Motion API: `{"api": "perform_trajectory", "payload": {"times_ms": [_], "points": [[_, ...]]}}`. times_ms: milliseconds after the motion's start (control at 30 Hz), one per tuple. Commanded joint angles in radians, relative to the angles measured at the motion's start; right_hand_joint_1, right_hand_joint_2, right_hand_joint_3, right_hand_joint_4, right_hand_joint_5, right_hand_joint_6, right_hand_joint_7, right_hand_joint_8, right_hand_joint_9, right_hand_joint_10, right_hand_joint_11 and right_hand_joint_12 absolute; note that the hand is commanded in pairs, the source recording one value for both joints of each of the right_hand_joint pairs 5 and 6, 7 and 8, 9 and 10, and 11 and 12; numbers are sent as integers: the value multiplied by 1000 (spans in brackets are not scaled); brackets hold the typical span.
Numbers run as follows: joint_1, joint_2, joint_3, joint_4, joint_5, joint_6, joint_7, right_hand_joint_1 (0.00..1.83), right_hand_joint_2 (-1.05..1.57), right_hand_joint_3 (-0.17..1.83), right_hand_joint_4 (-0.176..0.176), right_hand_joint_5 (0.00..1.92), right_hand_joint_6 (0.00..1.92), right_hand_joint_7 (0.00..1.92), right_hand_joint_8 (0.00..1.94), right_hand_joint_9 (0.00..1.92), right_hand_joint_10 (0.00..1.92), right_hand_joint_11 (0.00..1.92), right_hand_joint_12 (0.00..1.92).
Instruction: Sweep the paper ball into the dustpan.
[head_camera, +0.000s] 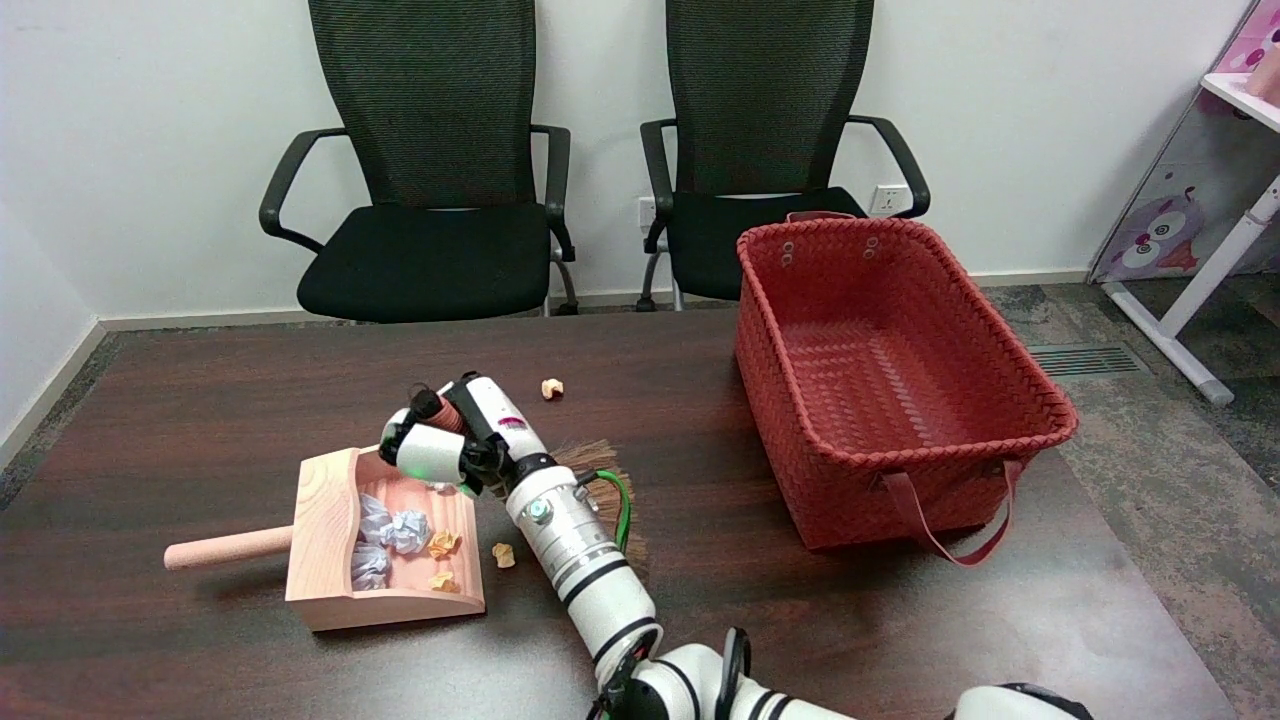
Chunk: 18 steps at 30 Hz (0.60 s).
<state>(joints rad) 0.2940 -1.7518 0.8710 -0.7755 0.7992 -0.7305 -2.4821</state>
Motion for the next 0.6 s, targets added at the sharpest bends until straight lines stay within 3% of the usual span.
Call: {"api": "perform_trajectory", "payload": {"times_ms": [33,333,600], "points": [[87,-37,-90,111,211,-155,456,695,1042,1833,1,1920,1920,1920,1920,1920,1920,1920,1920],[133,-38,-116,158,274,-149,967,773,687,1750,-5,1920,1920,1920,1920,1920,1920,1920,1920],[131,8,-151,49,264,-165,1143,784,637,1683,-6,1920,1920,1920,1920,1920,1920,1920,1920]]}}
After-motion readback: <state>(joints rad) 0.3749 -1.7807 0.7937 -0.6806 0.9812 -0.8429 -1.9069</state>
